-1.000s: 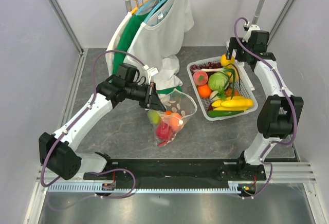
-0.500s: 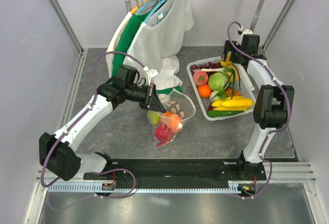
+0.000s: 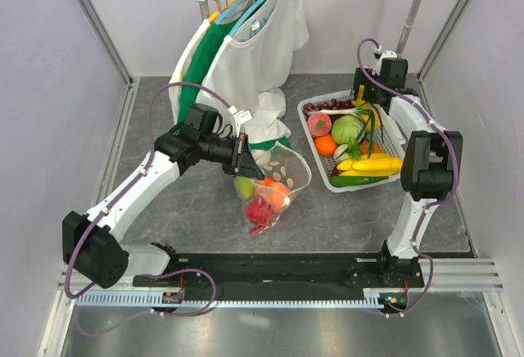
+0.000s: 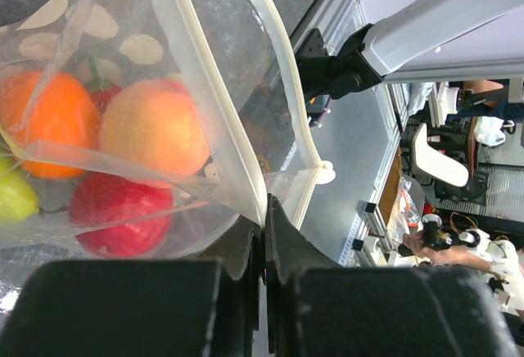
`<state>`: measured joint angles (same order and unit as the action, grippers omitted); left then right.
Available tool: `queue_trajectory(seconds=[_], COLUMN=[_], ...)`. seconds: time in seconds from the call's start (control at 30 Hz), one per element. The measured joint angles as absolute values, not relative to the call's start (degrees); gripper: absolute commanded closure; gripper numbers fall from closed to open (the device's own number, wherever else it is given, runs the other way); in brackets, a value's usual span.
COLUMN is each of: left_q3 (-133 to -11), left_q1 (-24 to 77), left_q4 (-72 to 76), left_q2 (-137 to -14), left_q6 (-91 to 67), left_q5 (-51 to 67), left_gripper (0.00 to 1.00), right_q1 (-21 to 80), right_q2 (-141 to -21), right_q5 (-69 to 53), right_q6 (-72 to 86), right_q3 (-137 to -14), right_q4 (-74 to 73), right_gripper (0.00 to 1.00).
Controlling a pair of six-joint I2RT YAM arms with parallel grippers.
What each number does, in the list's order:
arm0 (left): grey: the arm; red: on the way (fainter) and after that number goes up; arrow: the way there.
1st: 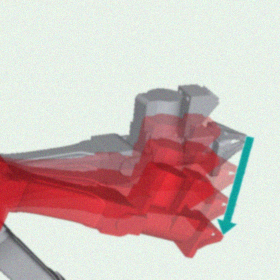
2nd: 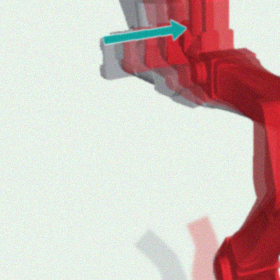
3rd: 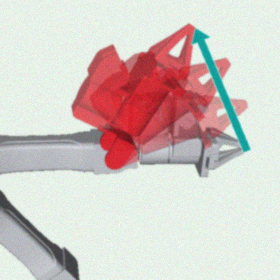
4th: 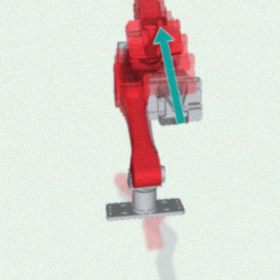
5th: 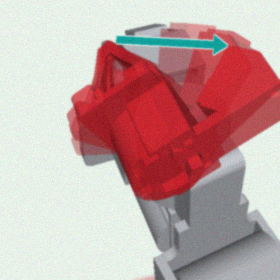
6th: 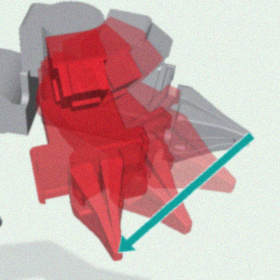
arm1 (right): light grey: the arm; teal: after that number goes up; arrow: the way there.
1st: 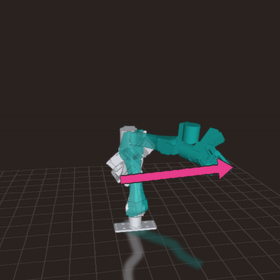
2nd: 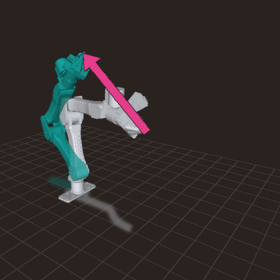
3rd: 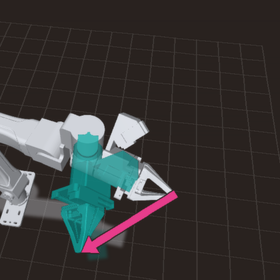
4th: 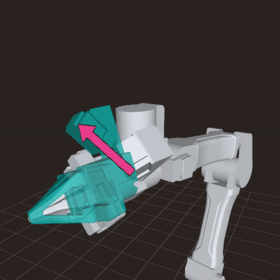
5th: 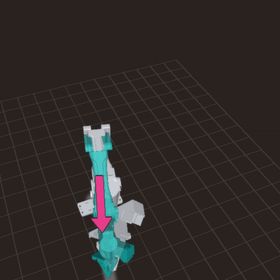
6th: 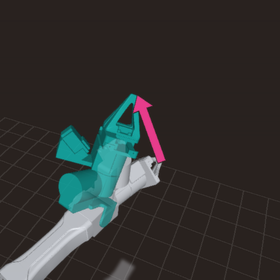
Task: Place the food in the zip-top bag and seal the zipper
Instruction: Pick up the fake fruit from the bin.
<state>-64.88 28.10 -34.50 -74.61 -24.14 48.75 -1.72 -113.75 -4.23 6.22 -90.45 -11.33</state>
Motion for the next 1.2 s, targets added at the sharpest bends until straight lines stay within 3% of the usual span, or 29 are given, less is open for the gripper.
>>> queue_trajectory(seconds=[0.17,0.3,0.63,0.9,1.2], left_q3=[-64.9,-64.9,-64.9,-64.9,-64.9], left_q1=[28.1,28.1,28.1,28.1,28.0], left_q4=[-34.5,-34.5,-34.5,-34.5,-34.4], left_q2=[-74.6,-74.6,-74.6,-74.6,-74.6], left_q6=[-24.1,-24.1,-24.2,-24.1,-24.3], left_q5=[48.8,48.8,48.8,49.4,49.8], left_gripper=[0.98,0.98,0.98,0.98,0.98], right_q1=[-1.7,-1.7,-1.7,-0.3,19.6], right_q2=[-113.6,-111.6,-99.1,-82.2,-67.4], right_q5=[-5.7,-7.1,-10.1,-29.0,-42.4], right_q6=[6.1,6.2,5.5,5.5,8.5], right_q3=[-90.4,-89.7,-89.2,-84.4,-70.6], right_q4=[-11.3,-11.8,-13.4,-20.1,-26.1], right_gripper=[0.35,0.43,0.51,0.57,0.57])
